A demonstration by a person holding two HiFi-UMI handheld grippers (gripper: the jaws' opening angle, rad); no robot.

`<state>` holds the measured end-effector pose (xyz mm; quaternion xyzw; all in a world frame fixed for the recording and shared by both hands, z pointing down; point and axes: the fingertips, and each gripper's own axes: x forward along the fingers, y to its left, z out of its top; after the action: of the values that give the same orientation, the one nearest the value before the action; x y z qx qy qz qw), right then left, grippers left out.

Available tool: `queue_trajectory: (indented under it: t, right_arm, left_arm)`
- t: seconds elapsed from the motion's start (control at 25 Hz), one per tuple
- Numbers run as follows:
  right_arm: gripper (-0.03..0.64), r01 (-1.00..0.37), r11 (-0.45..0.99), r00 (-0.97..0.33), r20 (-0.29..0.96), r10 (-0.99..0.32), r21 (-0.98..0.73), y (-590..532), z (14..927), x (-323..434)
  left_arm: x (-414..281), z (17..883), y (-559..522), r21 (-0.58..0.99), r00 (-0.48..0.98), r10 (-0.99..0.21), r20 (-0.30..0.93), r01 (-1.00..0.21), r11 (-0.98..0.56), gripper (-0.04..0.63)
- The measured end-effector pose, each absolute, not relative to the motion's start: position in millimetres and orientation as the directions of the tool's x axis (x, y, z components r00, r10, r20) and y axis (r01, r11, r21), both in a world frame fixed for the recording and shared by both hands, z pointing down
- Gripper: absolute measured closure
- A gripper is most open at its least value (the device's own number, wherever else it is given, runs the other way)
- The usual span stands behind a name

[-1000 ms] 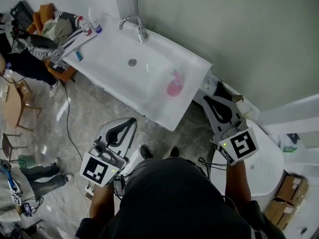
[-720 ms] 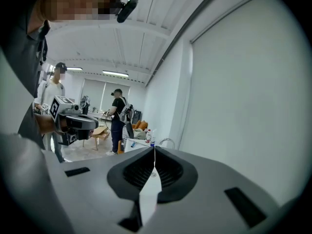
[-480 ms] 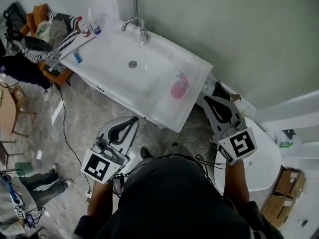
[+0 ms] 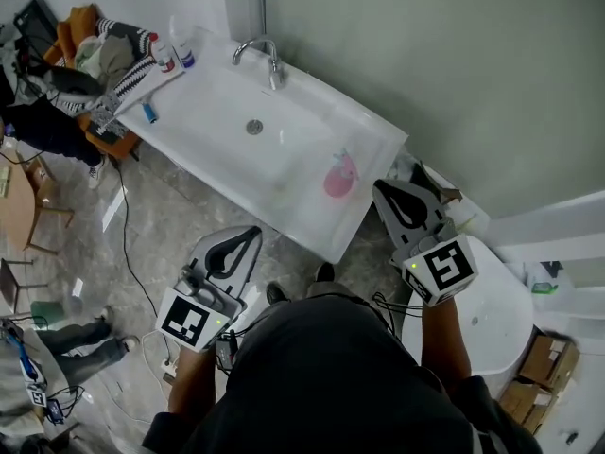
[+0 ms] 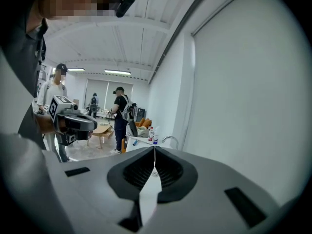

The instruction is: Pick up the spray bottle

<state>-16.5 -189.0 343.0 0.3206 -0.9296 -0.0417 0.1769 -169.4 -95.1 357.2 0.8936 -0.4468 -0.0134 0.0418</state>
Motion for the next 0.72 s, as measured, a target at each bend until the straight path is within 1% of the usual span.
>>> queue_trajectory:
  t: [0.2,0.32,0.44,0.52,0.6,0.64,0.72]
  right_arm:
    - [0.607,-0.534,0.826,-0.766,0.308,-0.563,0.182,-222,350,-21]
    - [0.607,-0.479,0.858,-0.799,0.315,-0.513,0.183,-231,351,-11]
    - [0.607,-0.496,0.857,-0.805,0.296,-0.515,0.141,-244,341,3]
    - [0.607,-0.492,0.859,-0.810,0.290,-0.510,0.138,-268,335,6]
    - [0.607,-0.452,0.875,-0.816,0.315,-0.484,0.175,-280,343,10]
    - [0.607,-0.433,0.883,-0.821,0.324,-0.470,0.183,-279,349,12]
    - [0.607,-0.430,0.891,-0.828,0.329,-0.454,0.148,-272,360,18]
  left_arm:
    - [-162,361,-114,0.089,0.555,-0.832,0.008,-0.829,-0.552,0.593]
    - [-142,365,-118,0.089,0.531,-0.847,0.018,-0.845,-0.528,0.594]
    - [-125,354,-133,0.083,0.536,-0.843,0.052,-0.843,-0.531,0.592]
    - [-119,349,-154,0.073,0.522,-0.853,0.031,-0.852,-0.518,0.594]
    - [-111,352,-164,0.097,0.494,-0.869,0.013,-0.866,-0.490,0.594]
    - [-108,355,-162,0.110,0.484,-0.875,0.023,-0.871,-0.479,0.594]
    - [-99,359,-155,0.109,0.484,-0.873,0.063,-0.873,-0.476,0.594]
